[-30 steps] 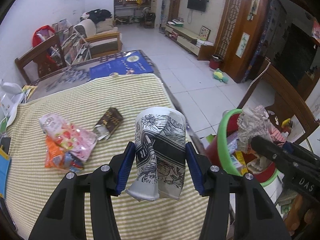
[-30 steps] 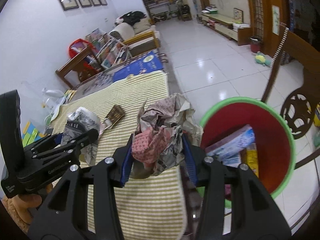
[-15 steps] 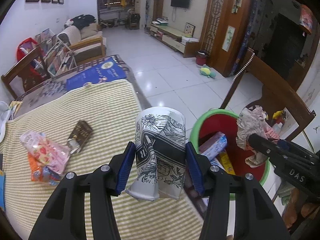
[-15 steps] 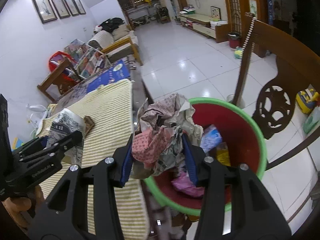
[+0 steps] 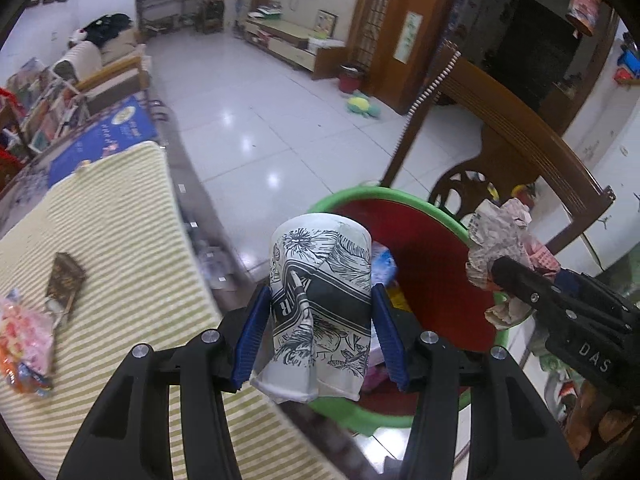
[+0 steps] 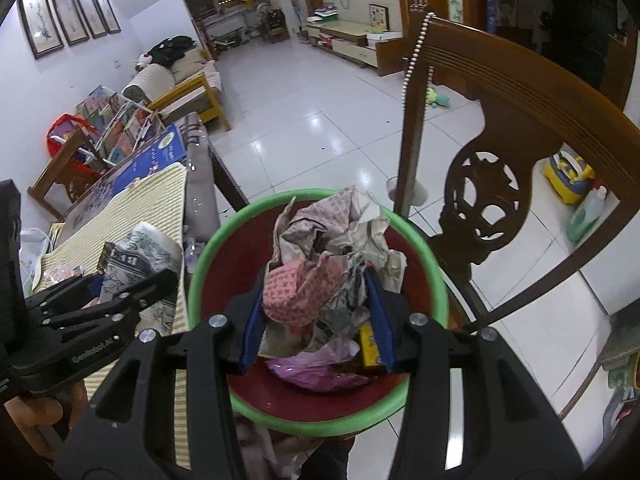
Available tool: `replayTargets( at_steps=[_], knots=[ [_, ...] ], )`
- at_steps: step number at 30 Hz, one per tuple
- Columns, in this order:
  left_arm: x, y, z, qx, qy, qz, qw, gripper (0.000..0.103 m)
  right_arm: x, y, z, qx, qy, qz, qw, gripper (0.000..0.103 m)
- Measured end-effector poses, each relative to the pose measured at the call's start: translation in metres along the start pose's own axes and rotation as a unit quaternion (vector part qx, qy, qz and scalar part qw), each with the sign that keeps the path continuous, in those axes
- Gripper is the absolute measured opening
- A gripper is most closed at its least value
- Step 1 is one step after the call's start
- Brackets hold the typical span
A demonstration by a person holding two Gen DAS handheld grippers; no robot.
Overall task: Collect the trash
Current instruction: 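Open both tools over the red bucket to drop cup and paper, then grasp the orange snack bag with the left tool while the right tool grasps the chocolate box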
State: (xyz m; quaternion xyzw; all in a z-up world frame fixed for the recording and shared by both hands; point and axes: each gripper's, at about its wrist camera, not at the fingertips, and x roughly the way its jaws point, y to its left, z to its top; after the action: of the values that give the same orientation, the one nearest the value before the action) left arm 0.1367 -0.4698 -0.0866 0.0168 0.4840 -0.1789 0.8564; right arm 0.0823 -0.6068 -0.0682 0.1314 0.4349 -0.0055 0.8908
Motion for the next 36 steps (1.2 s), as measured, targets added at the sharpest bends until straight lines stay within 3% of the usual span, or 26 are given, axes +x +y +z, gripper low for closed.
replayTargets(
  at_steps=[14, 15, 16, 18, 23, 29, 36],
  knots=[
    [0.03, -0.004, 0.005, -0.002, 0.035, -0.023, 0.9991, 0.049, 0.006, -0.011, -0.002, 0.013, 0.006, -0.003, 1.0, 0.047],
    [0.03, -0.003, 0.005, -0.002, 0.037, -0.027, 0.999, 0.051, 0.006, -0.01, -0.001, 0.013, 0.006, -0.003, 1.0, 0.049],
    [0.03, -0.003, 0.005, -0.004, 0.038, -0.028, 0.9989, 0.062, 0.007, -0.01, -0.001, 0.015, 0.007, -0.003, 1.0, 0.055],
    [0.025, 0.0, 0.004, -0.008, 0.027, -0.028, 0.9992, 0.07, 0.006, -0.009, -0.001, 0.018, 0.006, -0.005, 1.0, 0.059],
    [0.005, 0.019, 0.0, -0.022, 0.006, -0.021, 0.9995, 0.071, 0.005, 0.003, -0.001, 0.018, 0.002, -0.003, 1.0, 0.059],
    [-0.03, 0.076, -0.016, -0.067, -0.025, 0.022, 0.9972, 0.071, 0.007, 0.053, 0.001, -0.008, 0.0, 0.025, 1.0, 0.059],
    [-0.077, 0.189, -0.059, -0.154, -0.042, 0.093, 0.9828, 0.071, 0.019, 0.152, -0.011, -0.069, 0.02, 0.068, 0.995, 0.06]
  ],
)
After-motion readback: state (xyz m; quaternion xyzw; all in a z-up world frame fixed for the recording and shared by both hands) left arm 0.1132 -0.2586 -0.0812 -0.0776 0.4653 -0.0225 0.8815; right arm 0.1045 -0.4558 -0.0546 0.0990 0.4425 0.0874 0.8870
